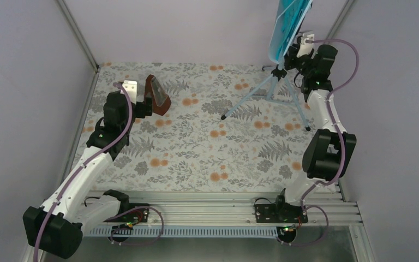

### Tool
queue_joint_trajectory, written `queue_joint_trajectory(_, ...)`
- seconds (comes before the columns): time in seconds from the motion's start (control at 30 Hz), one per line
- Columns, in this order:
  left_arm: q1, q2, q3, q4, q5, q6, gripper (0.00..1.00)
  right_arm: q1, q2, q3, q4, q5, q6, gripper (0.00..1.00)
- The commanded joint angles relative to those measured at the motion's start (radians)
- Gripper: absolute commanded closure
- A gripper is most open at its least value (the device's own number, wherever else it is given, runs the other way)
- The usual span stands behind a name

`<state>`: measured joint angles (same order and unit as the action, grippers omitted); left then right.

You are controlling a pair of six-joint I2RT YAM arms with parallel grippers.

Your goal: Pack up the instrument practice props

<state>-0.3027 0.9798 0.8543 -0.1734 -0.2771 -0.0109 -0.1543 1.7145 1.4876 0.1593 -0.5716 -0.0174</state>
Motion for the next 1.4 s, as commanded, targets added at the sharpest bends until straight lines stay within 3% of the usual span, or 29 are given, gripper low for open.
queue_joint_trajectory(0.0,0.006,0.002,0.014,0.008,-0.010,0.011,0.00,-0.006,-0.032,-0.001,0.061,-0.169,0.051,0.96)
queue_joint_trajectory(0.3,0.006,0.000,0.016,0.008,0.036,0.010,0.00,0.021,-0.180,-0.190,0.238,-0.438,0.165,0.96)
queue_joint_trajectory(0.6,0.006,-0.007,0.015,0.008,0.084,0.010,0.00,0.200,-0.250,-0.272,0.192,-0.571,0.124,0.96)
queue_joint_trajectory(0.7,0.006,-0.007,0.014,0.011,0.102,0.012,0.00,0.293,-0.238,-0.250,0.107,-0.562,0.037,0.96)
queue_joint_trajectory(0.97,0.004,-0.011,0.007,0.017,0.122,0.022,0.00,0.430,-0.152,-0.213,0.124,-0.667,-0.006,0.96)
queue_joint_trajectory(1.17,0.002,-0.006,0.009,0.016,0.136,0.022,0.00,0.450,-0.079,-0.163,0.068,-0.639,-0.033,0.96)
queue_joint_trajectory(1.2,0.002,-0.007,0.009,0.016,0.137,0.023,0.00,0.449,-0.077,-0.167,0.068,-0.624,-0.026,0.92)
queue_joint_trajectory(1.3,0.003,-0.015,0.007,0.019,0.140,0.025,0.00,0.443,-0.085,-0.196,0.090,-0.588,0.005,0.61)
queue_joint_trajectory(1.37,0.003,-0.018,0.005,0.022,0.142,0.025,0.00,0.431,-0.104,-0.233,0.125,-0.565,0.028,0.54)
